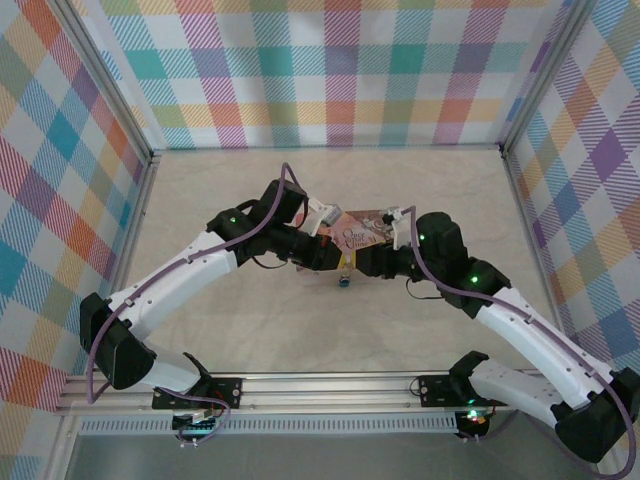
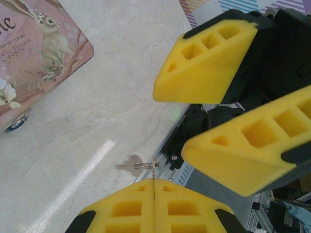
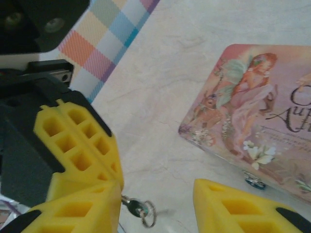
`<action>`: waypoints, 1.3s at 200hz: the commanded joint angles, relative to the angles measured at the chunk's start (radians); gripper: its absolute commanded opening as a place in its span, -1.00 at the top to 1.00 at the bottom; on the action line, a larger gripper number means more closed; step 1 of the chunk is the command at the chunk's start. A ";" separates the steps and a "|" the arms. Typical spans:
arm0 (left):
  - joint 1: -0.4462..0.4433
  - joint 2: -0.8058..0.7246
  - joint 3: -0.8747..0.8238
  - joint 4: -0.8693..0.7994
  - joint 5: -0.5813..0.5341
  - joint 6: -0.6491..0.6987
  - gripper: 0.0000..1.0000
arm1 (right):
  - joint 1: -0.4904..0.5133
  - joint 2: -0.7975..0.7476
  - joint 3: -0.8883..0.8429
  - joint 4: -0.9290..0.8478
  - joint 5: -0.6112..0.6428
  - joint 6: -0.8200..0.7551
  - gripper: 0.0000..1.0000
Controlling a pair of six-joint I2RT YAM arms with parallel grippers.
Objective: Unlock the padlock with the key
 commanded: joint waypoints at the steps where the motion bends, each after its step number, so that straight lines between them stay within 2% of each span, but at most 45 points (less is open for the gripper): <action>1: -0.011 -0.033 -0.005 0.043 0.011 0.010 1.00 | -0.004 -0.018 -0.038 0.091 -0.096 0.027 0.17; 79: -0.010 -0.090 -0.044 0.134 0.079 -0.010 1.00 | -0.111 -0.050 -0.161 0.392 -0.367 0.179 0.30; 97: -0.009 -0.103 -0.060 0.164 0.086 -0.022 1.00 | -0.124 -0.058 -0.175 0.447 -0.421 0.207 0.38; 141: 0.000 -0.115 -0.073 0.189 0.086 -0.039 1.00 | -0.132 -0.071 -0.181 0.470 -0.456 0.222 0.42; 169: 0.003 -0.121 -0.078 0.201 0.084 -0.047 1.00 | -0.132 -0.058 -0.174 0.455 -0.476 0.214 0.64; 240: 0.007 -0.129 -0.081 0.224 0.077 -0.061 1.00 | -0.132 -0.056 -0.168 0.416 -0.478 0.190 0.43; 260: 0.007 -0.129 -0.080 0.229 0.079 -0.066 1.00 | -0.132 -0.057 -0.174 0.419 -0.478 0.192 0.50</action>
